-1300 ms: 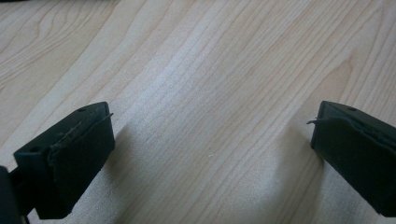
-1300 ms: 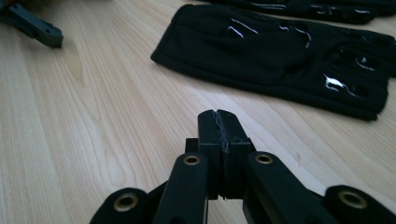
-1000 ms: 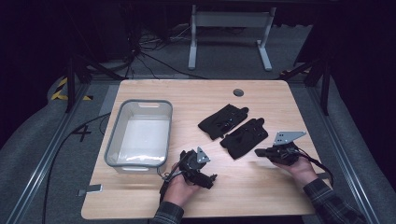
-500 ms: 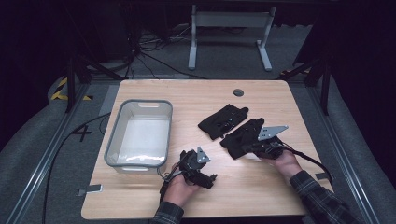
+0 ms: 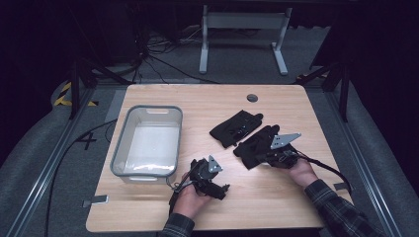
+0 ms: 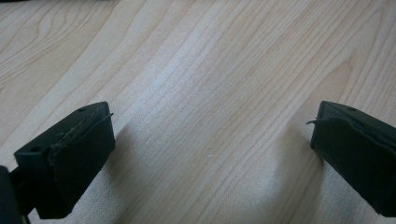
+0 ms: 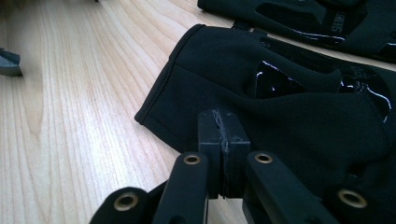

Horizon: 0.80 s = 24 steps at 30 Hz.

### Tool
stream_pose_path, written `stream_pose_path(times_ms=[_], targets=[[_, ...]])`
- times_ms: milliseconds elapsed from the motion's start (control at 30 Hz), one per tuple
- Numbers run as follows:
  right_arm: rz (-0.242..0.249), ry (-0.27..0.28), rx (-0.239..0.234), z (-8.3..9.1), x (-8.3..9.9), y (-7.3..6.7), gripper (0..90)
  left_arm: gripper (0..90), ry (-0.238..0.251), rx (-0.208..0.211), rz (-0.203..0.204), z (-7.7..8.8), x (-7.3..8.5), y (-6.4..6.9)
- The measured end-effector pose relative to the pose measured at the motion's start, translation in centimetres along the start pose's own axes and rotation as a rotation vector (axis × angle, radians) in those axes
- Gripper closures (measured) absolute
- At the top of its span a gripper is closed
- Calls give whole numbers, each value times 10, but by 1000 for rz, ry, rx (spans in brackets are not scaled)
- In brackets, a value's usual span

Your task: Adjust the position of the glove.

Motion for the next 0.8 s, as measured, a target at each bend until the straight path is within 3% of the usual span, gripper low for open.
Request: stream_pose_path(times_ms=[367,800], targets=[[-1,-18,-30,9,9,-5,898,1,2,1,1,0,0,0],[-7,-65,-52,36,35,-21,898,2,2,-3,2,0,0,0]])
Point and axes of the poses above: each handheld gripper's, and its own axes: z roughly backward along the jaws, x roughly out of its underside, y roughly to its right, the point moved 6 cm from there along -z, roughly forward along the jaws, and after that the axes turned 10 degrees about -x, right-handed, at the moved point
